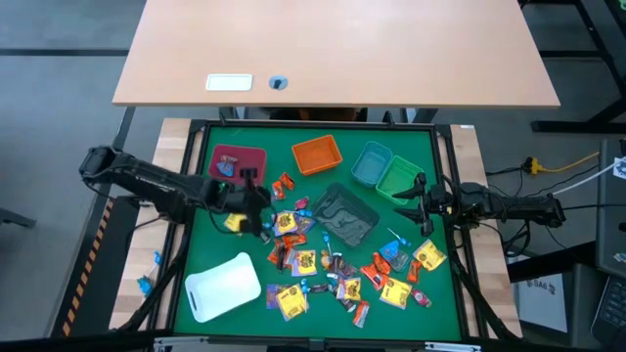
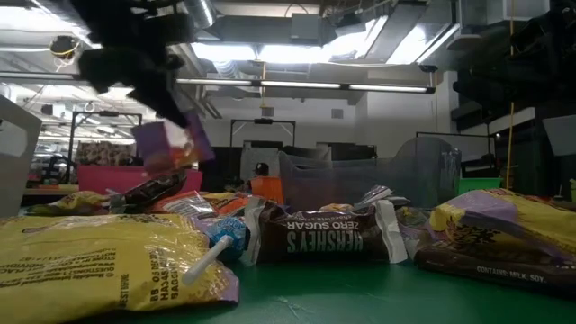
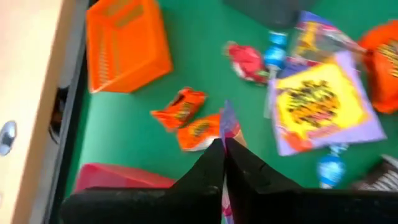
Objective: Sort candy
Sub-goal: Put the purple gummy pack into the red bin, then put the orange chocolate into the orange bin
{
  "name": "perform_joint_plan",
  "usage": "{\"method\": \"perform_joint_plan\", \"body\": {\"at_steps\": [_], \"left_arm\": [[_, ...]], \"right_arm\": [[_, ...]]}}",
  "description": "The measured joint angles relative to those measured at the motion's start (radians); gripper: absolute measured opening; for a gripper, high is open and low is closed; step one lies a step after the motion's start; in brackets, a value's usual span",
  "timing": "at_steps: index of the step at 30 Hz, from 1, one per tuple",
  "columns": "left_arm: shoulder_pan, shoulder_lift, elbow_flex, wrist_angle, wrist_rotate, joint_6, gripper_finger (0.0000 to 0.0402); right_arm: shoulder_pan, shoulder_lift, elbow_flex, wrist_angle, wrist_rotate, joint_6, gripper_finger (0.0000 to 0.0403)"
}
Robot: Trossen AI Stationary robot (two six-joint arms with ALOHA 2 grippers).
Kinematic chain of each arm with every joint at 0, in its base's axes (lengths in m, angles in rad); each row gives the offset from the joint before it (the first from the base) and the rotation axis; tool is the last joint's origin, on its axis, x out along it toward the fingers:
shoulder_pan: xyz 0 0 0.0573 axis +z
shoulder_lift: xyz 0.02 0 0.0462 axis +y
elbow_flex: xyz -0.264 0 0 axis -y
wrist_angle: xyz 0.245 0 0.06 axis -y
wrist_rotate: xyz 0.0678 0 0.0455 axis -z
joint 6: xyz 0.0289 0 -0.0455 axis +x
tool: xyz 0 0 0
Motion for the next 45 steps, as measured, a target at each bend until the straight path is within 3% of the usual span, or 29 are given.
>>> {"method": "perform_joint_plan", "body": {"at_steps": [14, 23, 35, 45], "left_arm": [[0.381, -0.001, 0.052, -0.135, 0.01, 0.06, 0.0], [0.559, -0.001, 0.052, -0.139, 0.012, 0.06, 0.0], [0.6, -0.001, 0.052, -0.138, 0.026, 0.055, 0.0005], [0.6, -0.001, 0.052, -0.137, 0.04, 0.055, 0.0085]], "right_arm": [[0.0, 0.0, 0.0, -0.002, 0.0, 0.0, 0.0205], [0.0, 0.0, 0.0, -0.006, -0.001, 0.0, 0.0205], [0.0, 0.0, 0.0, -0.01, -0.001, 0.0, 0.0205], [0.0, 0.0, 0.0, -0.011, -0.001, 0.0, 0.0205]]}}
